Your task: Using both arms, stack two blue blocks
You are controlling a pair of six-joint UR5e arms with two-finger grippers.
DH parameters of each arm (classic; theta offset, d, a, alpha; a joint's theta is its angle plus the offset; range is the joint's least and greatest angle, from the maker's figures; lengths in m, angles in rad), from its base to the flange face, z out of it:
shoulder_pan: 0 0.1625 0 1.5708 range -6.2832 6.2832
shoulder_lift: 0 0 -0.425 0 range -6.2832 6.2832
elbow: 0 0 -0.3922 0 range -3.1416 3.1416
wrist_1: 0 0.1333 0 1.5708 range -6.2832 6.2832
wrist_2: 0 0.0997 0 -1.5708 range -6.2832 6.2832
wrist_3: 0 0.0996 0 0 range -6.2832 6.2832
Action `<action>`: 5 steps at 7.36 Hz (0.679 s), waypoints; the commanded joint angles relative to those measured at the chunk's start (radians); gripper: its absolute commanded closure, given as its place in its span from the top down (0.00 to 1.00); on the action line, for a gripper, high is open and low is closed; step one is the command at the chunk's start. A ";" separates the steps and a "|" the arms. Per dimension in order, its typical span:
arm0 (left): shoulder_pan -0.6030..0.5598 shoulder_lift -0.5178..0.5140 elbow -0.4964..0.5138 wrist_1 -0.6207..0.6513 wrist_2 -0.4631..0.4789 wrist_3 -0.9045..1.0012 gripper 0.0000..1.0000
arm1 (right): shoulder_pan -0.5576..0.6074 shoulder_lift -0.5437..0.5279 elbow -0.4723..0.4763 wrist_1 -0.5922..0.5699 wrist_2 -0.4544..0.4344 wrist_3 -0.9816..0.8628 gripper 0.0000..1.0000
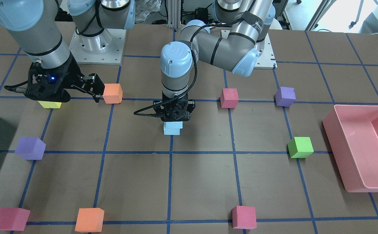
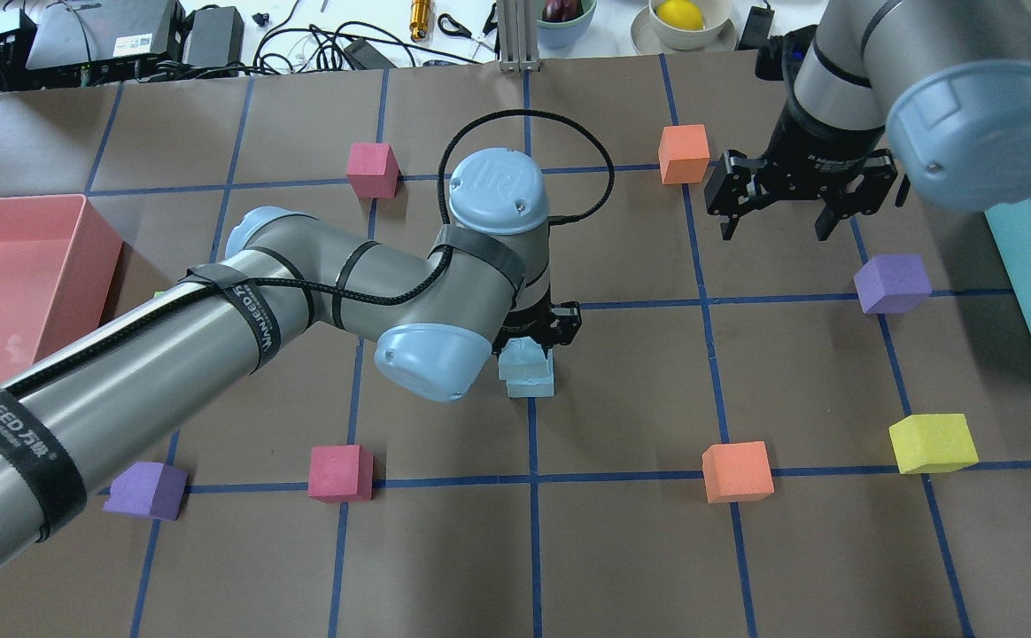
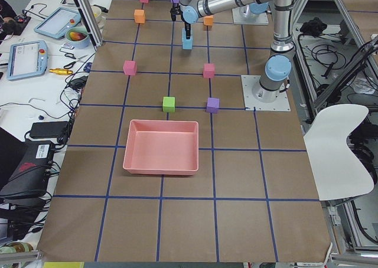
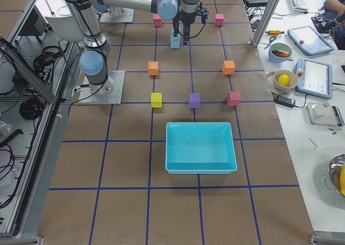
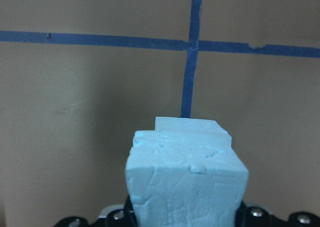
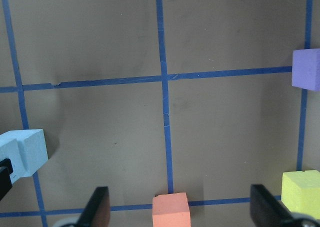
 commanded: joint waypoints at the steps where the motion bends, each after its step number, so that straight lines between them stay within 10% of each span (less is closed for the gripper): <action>1: -0.013 -0.014 -0.001 0.007 -0.010 0.011 0.34 | -0.011 -0.021 -0.063 0.092 -0.027 0.002 1.00; 2: -0.015 -0.019 -0.001 0.007 -0.012 0.010 0.88 | -0.006 -0.044 -0.070 0.135 -0.027 0.002 1.00; 5: -0.010 0.012 0.005 0.005 0.000 0.054 1.00 | -0.002 -0.066 -0.073 0.161 -0.012 0.000 1.00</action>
